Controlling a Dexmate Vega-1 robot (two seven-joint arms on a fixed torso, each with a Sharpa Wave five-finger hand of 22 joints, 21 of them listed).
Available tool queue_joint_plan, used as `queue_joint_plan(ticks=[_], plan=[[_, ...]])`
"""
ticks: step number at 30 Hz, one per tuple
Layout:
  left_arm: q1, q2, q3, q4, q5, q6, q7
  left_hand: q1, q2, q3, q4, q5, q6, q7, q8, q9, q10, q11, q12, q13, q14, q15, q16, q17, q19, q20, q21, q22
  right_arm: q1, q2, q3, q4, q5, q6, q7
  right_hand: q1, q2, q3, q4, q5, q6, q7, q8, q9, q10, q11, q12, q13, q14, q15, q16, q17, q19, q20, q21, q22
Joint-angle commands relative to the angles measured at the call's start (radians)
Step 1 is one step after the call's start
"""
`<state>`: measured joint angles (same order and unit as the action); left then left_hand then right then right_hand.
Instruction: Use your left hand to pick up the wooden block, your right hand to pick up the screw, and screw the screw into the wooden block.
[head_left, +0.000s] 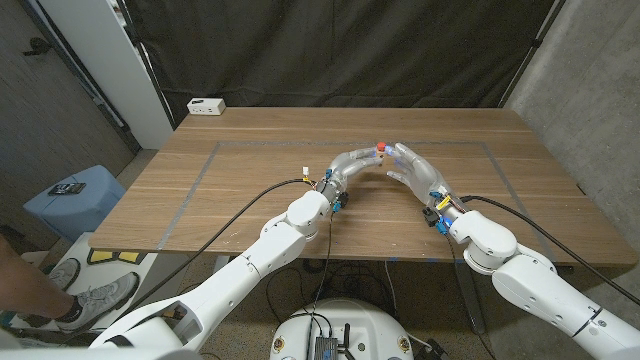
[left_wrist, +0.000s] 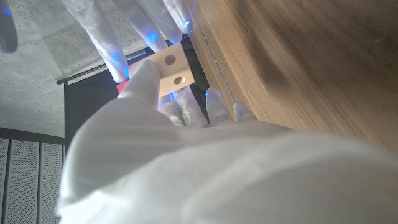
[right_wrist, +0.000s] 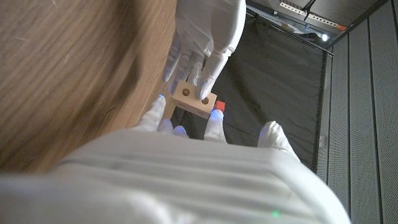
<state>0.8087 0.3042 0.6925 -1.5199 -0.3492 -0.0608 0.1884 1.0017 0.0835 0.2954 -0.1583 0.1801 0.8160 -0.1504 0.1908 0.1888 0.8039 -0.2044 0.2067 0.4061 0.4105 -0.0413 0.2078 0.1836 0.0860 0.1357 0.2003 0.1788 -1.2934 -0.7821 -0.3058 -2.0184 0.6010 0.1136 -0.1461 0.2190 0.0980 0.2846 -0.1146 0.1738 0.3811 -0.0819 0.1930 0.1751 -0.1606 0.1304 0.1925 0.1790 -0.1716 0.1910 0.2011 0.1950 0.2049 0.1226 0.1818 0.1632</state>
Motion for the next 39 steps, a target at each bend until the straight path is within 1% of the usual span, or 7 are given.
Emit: queue_joint_plan(ticks=[1, 21, 32, 36, 39], plan=[[-0.001, -0.001, -0.001, 0.001, -0.001, 0.0, 0.0, 0.003, 0.007, 0.003, 0.004, 0.008, 0.012, 0.005, 0.007, 0.002, 0.008, 0.001, 0.007, 0.002, 0.009, -0.062, 0.008, 0.002, 0.007, 0.005, 0.004, 0.004, -0.006, 0.0, -0.007, -0.006, 0.003, 0.01, 0.01, 0.008, 0.008, 0.004, -0.007, 0.007, 0.013, 0.0, 0.002, 0.001, 0.007, 0.001, 0.006, 0.004, -0.024, -0.007, 0.004, 0.002, 0.002, -0.016, 0.006, 0.001], [-0.009, -0.002, 0.001, 0.009, -0.002, 0.002, -0.01, 0.001, 0.007, 0.004, 0.005, 0.008, 0.011, 0.003, 0.007, 0.002, 0.008, 0.0, 0.007, 0.002, 0.009, -0.063, 0.006, 0.001, 0.007, 0.004, 0.004, 0.004, -0.026, 0.006, 0.022, -0.01, 0.0, 0.015, -0.029, 0.013, 0.011, 0.006, -0.01, 0.007, 0.025, 0.0, 0.001, 0.001, 0.018, 0.0, 0.007, 0.003, -0.017, -0.01, 0.005, 0.002, 0.006, -0.021, 0.005, 0.001], [-0.013, -0.003, 0.001, 0.016, -0.006, 0.001, -0.016, 0.001, 0.008, 0.005, 0.005, 0.008, 0.011, 0.003, 0.007, 0.002, 0.009, 0.001, 0.007, 0.002, 0.009, -0.063, 0.006, 0.002, 0.007, 0.004, 0.004, 0.004, -0.025, 0.015, 0.04, 0.006, 0.013, 0.008, -0.045, 0.017, 0.012, 0.008, -0.013, 0.007, 0.022, 0.002, -0.004, 0.001, 0.021, 0.001, 0.006, 0.003, -0.008, -0.009, 0.007, 0.001, 0.024, -0.004, 0.01, 0.001], [-0.015, -0.003, 0.001, 0.017, -0.006, 0.001, -0.017, 0.002, 0.006, 0.005, 0.004, 0.008, 0.012, 0.004, 0.007, 0.002, 0.009, 0.001, 0.007, 0.002, 0.008, -0.062, 0.006, 0.001, 0.007, 0.003, 0.004, 0.004, -0.019, 0.016, 0.04, 0.015, 0.007, 0.011, -0.043, 0.017, 0.01, 0.007, -0.014, 0.006, 0.013, 0.004, -0.008, 0.001, 0.022, 0.001, 0.005, 0.003, -0.007, -0.008, 0.006, 0.001, 0.029, 0.015, 0.01, 0.001], [-0.016, -0.003, 0.001, 0.017, -0.006, 0.002, -0.018, 0.002, 0.007, 0.005, 0.004, 0.008, 0.011, 0.003, 0.007, 0.002, 0.009, 0.001, 0.007, 0.002, 0.008, -0.062, 0.006, 0.001, 0.006, 0.003, 0.004, 0.004, -0.013, 0.019, 0.04, 0.021, 0.014, 0.005, -0.039, 0.017, 0.009, 0.007, -0.014, 0.006, 0.006, 0.004, -0.011, 0.001, 0.022, 0.001, 0.005, 0.003, -0.007, -0.007, 0.006, 0.001, 0.029, 0.017, 0.009, 0.001]])
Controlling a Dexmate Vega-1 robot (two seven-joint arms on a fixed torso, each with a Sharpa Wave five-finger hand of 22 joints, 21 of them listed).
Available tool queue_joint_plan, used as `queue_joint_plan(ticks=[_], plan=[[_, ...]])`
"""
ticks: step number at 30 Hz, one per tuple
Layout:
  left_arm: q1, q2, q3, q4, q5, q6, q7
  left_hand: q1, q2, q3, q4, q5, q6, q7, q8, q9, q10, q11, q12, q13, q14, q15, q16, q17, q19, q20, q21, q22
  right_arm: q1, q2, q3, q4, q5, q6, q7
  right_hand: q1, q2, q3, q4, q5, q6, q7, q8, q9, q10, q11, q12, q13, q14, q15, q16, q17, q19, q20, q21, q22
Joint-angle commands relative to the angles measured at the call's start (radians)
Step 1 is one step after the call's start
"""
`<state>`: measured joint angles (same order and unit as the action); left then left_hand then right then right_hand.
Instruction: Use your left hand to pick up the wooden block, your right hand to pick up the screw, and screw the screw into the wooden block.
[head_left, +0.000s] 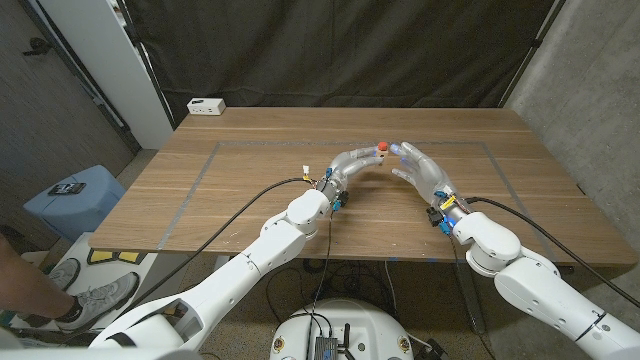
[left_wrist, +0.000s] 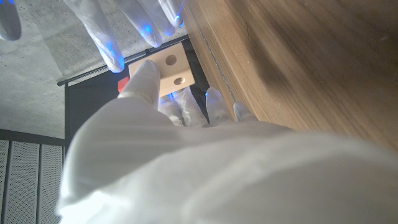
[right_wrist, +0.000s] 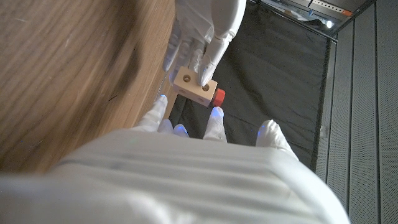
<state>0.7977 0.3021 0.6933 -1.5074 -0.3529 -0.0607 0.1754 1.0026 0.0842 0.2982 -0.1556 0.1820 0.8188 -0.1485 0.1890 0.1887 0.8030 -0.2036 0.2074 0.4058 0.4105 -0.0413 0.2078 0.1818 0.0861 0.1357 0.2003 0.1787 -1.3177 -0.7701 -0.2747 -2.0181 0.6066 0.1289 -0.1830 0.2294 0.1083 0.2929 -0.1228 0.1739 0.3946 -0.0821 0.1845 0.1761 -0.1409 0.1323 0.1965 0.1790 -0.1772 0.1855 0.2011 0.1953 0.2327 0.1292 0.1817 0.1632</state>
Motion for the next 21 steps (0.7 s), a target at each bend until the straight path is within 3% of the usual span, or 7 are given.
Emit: queue_joint_plan(ticks=[1, 21], plan=[[-0.005, -0.001, 0.0, 0.004, -0.002, 0.003, -0.005, 0.002, 0.005, 0.002, 0.001, 0.006, 0.01, 0.001, 0.009, 0.002, 0.009, -0.001, 0.006, 0.002, 0.009, -0.062, 0.006, 0.003, 0.007, 0.003, 0.004, 0.004, 0.015, 0.007, 0.008, 0.025, 0.009, -0.009, 0.002, 0.006, -0.001, -0.002, -0.005, 0.006, -0.009, 0.005, -0.003, 0.0, 0.002, -0.001, 0.001, 0.003, -0.001, -0.002, 0.006, 0.001, 0.001, 0.011, 0.008, 0.001], [-0.013, -0.005, 0.007, 0.005, 0.003, 0.01, -0.005, 0.0, 0.007, 0.001, 0.002, 0.006, 0.008, 0.001, 0.009, 0.002, 0.008, 0.001, 0.006, 0.002, 0.008, -0.062, 0.006, 0.004, 0.007, 0.005, 0.004, 0.004, 0.064, 0.01, -0.004, 0.068, 0.031, -0.012, 0.048, -0.016, -0.009, -0.013, 0.005, 0.006, -0.073, 0.004, -0.016, 0.0, -0.02, 0.0, -0.008, 0.004, -0.016, 0.005, 0.001, 0.007, -0.022, 0.028, -0.002, 0.002]])
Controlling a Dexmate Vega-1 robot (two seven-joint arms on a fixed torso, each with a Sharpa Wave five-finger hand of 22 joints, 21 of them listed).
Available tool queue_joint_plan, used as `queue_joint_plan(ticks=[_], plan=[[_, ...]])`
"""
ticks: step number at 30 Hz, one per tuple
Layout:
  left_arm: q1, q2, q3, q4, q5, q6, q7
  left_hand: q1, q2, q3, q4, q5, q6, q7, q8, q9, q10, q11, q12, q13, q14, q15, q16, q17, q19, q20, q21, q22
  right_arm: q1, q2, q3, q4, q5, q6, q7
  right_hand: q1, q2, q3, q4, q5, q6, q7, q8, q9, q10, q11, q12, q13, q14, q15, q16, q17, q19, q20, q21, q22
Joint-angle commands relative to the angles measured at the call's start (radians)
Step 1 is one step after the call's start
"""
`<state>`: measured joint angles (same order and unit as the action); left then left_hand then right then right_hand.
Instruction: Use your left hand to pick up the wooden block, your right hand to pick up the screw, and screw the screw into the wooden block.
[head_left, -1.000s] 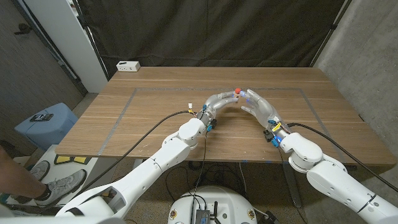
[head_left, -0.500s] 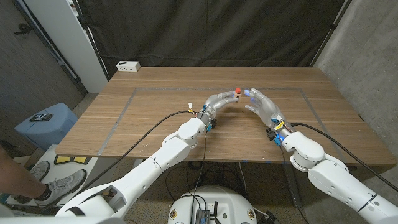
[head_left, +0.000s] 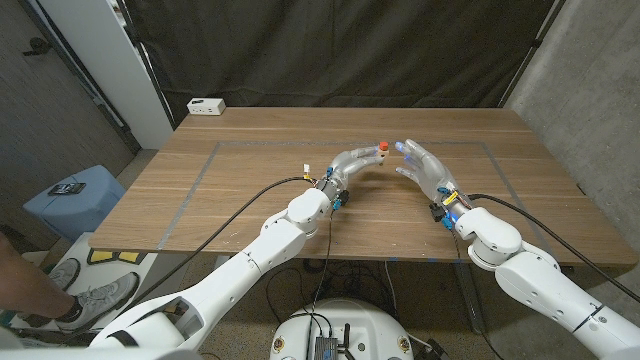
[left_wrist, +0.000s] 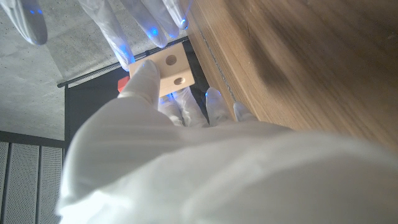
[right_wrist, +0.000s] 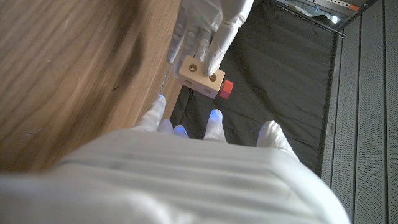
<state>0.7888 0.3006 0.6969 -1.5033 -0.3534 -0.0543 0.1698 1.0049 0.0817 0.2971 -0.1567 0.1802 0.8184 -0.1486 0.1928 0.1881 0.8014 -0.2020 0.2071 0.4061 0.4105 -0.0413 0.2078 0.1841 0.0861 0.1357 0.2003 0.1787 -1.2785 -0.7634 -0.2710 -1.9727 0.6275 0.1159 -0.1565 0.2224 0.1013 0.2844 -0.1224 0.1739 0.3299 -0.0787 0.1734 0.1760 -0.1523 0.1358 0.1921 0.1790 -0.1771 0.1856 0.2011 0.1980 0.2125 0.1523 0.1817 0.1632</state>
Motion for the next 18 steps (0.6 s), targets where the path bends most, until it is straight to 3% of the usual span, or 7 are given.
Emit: queue_joint_plan(ticks=[1, 18], plan=[[-0.004, -0.004, 0.004, 0.001, 0.004, 0.004, 0.001, -0.002, 0.01, 0.003, 0.003, 0.008, 0.008, 0.001, 0.005, 0.003, 0.01, -0.001, 0.006, 0.002, 0.008, -0.061, 0.006, 0.002, 0.007, 0.005, 0.004, 0.004, 0.028, 0.003, -0.009, 0.026, 0.011, 0.002, 0.027, -0.01, -0.002, -0.005, 0.005, 0.006, -0.01, 0.001, -0.004, 0.001, -0.011, -0.003, -0.004, 0.004, -0.017, 0.005, 0.001, 0.004, -0.003, 0.005, -0.002, 0.002], [-0.005, -0.002, 0.007, -0.007, 0.011, 0.003, 0.0, -0.002, 0.008, 0.002, 0.003, 0.008, 0.01, -0.001, 0.005, 0.003, 0.011, -0.001, 0.007, 0.002, 0.009, -0.062, 0.006, 0.001, 0.007, 0.005, 0.004, 0.004, 0.054, 0.001, -0.025, 0.043, 0.018, 0.001, 0.054, -0.023, -0.004, -0.011, 0.011, 0.008, -0.033, -0.003, -0.003, 0.0, -0.024, -0.001, -0.007, 0.004, -0.028, 0.007, -0.002, 0.006, -0.016, 0.009, -0.003, 0.002]])
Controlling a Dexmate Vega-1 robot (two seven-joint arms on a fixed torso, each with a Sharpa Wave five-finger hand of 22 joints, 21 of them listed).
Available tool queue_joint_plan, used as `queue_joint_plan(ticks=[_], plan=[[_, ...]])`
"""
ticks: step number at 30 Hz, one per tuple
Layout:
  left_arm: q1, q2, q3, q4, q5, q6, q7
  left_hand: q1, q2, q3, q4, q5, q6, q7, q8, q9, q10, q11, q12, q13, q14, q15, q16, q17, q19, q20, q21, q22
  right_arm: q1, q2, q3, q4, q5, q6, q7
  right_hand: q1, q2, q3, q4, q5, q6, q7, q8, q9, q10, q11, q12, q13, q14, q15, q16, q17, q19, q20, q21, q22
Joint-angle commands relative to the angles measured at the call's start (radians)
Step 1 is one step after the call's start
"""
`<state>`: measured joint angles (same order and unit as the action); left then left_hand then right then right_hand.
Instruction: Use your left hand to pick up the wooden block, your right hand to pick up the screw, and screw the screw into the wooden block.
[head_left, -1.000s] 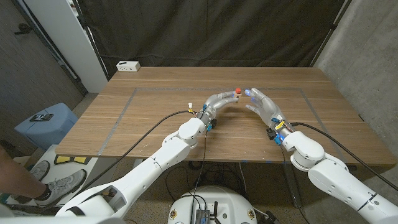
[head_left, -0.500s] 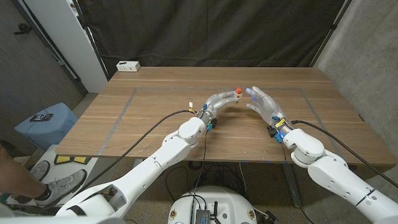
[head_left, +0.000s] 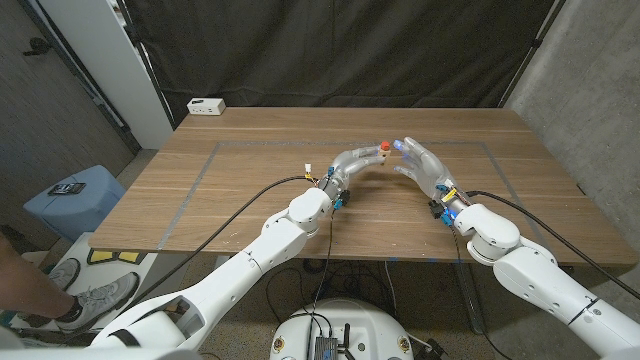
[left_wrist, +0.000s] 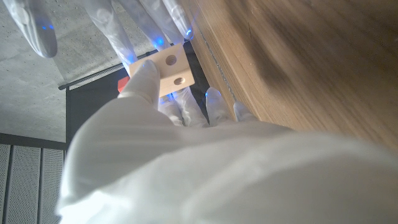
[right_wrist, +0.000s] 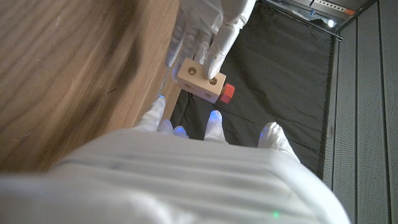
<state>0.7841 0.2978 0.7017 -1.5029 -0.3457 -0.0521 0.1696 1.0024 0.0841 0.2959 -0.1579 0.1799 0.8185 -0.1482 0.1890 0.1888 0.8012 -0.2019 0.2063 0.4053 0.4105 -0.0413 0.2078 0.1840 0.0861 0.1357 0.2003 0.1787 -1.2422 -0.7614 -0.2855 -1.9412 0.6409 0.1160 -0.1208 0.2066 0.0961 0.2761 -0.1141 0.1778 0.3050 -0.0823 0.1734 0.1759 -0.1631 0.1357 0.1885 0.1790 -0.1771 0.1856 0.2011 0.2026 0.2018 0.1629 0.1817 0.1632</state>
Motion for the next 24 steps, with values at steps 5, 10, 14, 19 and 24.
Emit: queue_joint_plan(ticks=[5, 10, 14, 19, 24], plan=[[0.002, 0.003, 0.002, -0.012, 0.004, 0.002, 0.002, 0.0, 0.006, 0.003, 0.004, 0.008, 0.009, -0.002, 0.009, 0.002, 0.011, -0.002, 0.007, 0.003, 0.008, -0.062, 0.006, 0.002, 0.007, 0.005, 0.004, 0.004, 0.023, -0.003, -0.017, 0.013, 0.001, 0.003, 0.027, -0.008, 0.001, -0.004, 0.003, 0.004, -0.012, 0.0, -0.003, 0.0, -0.015, -0.002, -0.003, 0.004, -0.031, 0.007, -0.002, 0.001, -0.007, 0.001, -0.004, 0.002], [0.007, 0.006, 0.001, -0.019, 0.003, 0.004, 0.002, 0.0, 0.007, 0.003, 0.005, 0.008, 0.008, 0.0, 0.008, 0.002, 0.011, -0.002, 0.007, 0.003, 0.008, -0.062, 0.006, 0.002, 0.006, 0.004, 0.004, 0.004, 0.025, -0.004, -0.02, 0.007, 0.001, -0.001, 0.026, -0.009, 0.002, -0.004, 0.003, 0.005, -0.015, -0.001, -0.003, 0.0, -0.018, -0.002, -0.003, 0.004, -0.032, 0.008, -0.003, 0.001, -0.011, 0.002, -0.004, 0.002], [0.009, 0.006, 0.001, -0.02, 0.004, 0.002, 0.003, -0.001, 0.007, 0.003, 0.005, 0.008, 0.007, -0.001, 0.008, 0.002, 0.011, -0.002, 0.007, 0.003, 0.009, -0.062, 0.006, 0.002, 0.006, 0.004, 0.004, 0.004, 0.025, -0.003, -0.02, 0.003, 0.002, -0.003, 0.021, -0.009, 0.002, -0.004, 0.003, 0.005, -0.016, -0.003, -0.001, 0.0, -0.022, -0.003, -0.004, 0.004, -0.032, 0.008, -0.002, 0.001, -0.011, 0.002, -0.004, 0.002], [0.011, 0.009, 0.0, -0.024, 0.003, 0.001, 0.002, 0.0, 0.006, 0.003, 0.004, 0.008, 0.01, -0.001, 0.009, 0.002, 0.011, -0.002, 0.008, 0.003, 0.009, -0.063, 0.006, 0.001, 0.006, 0.004, 0.004, 0.004, 0.024, -0.003, -0.024, 0.0, -0.003, 0.001, 0.021, -0.009, 0.002, -0.004, 0.002, 0.006, -0.016, -0.005, 0.0, 0.0, -0.021, -0.002, -0.003, 0.004, -0.033, 0.008, -0.003, 0.0, -0.012, 0.001, -0.003, 0.002], [0.015, 0.011, 0.0, -0.026, 0.001, 0.003, 0.002, 0.0, 0.007, 0.003, 0.005, 0.008, 0.009, 0.001, 0.009, 0.002, 0.01, -0.001, 0.007, 0.003, 0.008, -0.061, 0.006, 0.002, 0.006, 0.005, 0.004, 0.004, 0.019, -0.006, -0.023, -0.008, -0.007, 0.0, 0.017, -0.008, 0.003, -0.004, 0.002, 0.006, -0.016, -0.006, 0.001, 0.0, -0.023, -0.003, -0.003, 0.004, -0.033, 0.008, -0.003, 0.0, -0.013, 0.002, -0.003, 0.002]])
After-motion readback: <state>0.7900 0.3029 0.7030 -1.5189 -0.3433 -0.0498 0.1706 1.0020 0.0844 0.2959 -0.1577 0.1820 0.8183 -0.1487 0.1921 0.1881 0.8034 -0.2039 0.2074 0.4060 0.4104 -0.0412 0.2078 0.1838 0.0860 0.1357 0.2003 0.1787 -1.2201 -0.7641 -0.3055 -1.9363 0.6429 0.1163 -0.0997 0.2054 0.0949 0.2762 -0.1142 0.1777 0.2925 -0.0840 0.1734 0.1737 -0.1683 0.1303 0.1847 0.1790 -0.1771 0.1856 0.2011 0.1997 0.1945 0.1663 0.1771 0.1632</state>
